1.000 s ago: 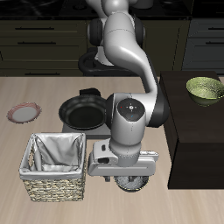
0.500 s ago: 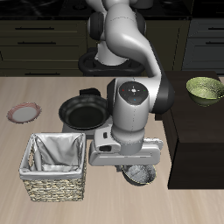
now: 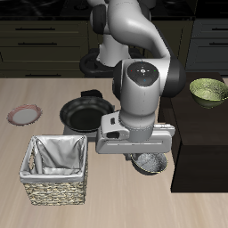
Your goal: Place the black bowl on the plate
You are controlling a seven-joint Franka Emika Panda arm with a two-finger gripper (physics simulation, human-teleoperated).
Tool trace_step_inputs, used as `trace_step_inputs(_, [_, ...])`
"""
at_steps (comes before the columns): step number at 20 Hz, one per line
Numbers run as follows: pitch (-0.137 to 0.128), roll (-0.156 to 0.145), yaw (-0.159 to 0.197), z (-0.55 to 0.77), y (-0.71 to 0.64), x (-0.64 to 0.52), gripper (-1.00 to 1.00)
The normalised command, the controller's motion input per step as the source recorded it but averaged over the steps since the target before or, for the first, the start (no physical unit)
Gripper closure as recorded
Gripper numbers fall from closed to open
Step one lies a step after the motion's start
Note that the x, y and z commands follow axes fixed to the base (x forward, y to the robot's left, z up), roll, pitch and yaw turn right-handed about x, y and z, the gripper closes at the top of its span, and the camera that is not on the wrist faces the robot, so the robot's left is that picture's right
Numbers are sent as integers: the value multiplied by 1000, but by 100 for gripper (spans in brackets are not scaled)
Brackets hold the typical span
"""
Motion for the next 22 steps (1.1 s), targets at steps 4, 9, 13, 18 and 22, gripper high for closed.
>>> trace_step_inputs(4, [-76, -15, -2, 644, -180, -188, 100])
trace_step_inputs(9, [-80, -16, 11, 629, -220, -297, 100])
trace_step_inputs(13, [-63, -28, -11, 605, -344, -196, 100])
trace_step_inputs(18, [-43, -1, 21, 387, -185, -318, 100])
trace_step_inputs(22, [-13, 5, 0, 245, -261, -315, 100])
